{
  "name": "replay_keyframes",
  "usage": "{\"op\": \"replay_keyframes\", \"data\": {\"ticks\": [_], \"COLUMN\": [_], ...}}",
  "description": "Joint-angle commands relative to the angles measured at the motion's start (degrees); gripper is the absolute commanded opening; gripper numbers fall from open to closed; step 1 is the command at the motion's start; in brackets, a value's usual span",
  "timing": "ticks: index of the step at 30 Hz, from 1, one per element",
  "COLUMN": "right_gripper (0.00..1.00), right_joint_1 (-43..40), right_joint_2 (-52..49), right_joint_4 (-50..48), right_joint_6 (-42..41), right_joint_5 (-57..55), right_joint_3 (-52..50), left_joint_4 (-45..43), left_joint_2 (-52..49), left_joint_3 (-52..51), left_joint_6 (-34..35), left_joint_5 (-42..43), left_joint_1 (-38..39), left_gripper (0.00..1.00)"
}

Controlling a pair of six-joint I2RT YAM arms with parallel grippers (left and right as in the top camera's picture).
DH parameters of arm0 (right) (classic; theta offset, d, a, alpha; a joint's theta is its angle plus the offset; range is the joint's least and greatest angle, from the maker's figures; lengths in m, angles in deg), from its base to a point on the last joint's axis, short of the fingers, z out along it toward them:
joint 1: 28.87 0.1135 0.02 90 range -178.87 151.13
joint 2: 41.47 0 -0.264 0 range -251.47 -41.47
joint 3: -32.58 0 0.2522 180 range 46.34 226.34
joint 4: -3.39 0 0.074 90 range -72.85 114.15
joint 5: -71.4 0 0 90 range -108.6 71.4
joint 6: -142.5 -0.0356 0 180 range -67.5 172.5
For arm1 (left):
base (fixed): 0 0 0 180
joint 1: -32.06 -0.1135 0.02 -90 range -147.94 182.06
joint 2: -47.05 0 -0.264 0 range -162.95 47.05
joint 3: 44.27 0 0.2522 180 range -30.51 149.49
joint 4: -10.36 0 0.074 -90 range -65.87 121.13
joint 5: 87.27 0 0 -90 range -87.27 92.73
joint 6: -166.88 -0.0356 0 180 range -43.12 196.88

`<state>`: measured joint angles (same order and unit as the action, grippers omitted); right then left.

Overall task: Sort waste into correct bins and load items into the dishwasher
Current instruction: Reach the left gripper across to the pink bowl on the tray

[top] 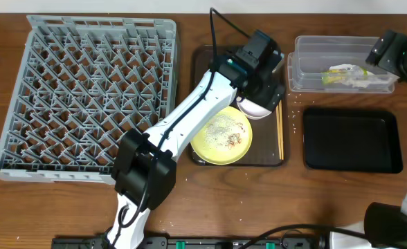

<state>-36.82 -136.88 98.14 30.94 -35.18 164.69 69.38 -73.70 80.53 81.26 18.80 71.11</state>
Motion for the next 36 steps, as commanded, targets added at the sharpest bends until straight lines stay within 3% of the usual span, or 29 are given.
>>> {"op": "replay_keyframes", "data": {"ticks": [1, 5, 7, 12, 21, 28, 32, 36], "right_gripper": [0.99, 0.99, 0.99, 0.99, 0.99, 0.99, 0.99, 0.99], "right_joint_1": [-0.6, -0.6, -0.7, -0.7, -0.7, -0.8, -0.8, -0.8], "right_joint_2": [-0.3, -0.3, -0.3, -0.3, -0.3, -0.3, -0.3, -0.3], "right_joint_4": [1.4, 3.1, 3.1, 3.0, 3.0, 2.6, 2.6, 2.6], "right_joint_6": [0.9, 1.6, 2.2, 2.6, 3.0, 3.0, 3.0, 3.0], "right_joint_5": [-1.2, -1.2, -1.2, -1.2, -3.0, -2.9, -2.9, -2.9], "right_joint_3": [0.1, 0.1, 0.1, 0.1, 0.1, 0.1, 0.1, 0.1], "left_joint_4": [-0.5, -0.7, -1.5, -2.5, -2.6, -2.3, -2.3, -2.3], "left_joint_2": [-1.4, -4.1, -5.8, -10.4, -13.9, -13.9, -13.9, -13.6], "left_joint_3": [0.6, 0.5, 0.5, 0.5, 0.5, 0.5, 0.5, 0.6], "left_joint_6": [-0.9, -1.0, -0.9, -0.9, -0.7, 0.8, 0.8, 0.8], "left_joint_5": [-0.7, -1.3, -4.9, -15.4, -15.7, -15.7, -15.7, -15.1], "left_joint_1": [0.9, 3.0, 4.2, 6.7, 7.4, 7.4, 7.4, 7.4], "left_gripper": [0.88, 0.88, 0.82, 0.79, 0.64, 0.33, 0.28, 0.09]}}
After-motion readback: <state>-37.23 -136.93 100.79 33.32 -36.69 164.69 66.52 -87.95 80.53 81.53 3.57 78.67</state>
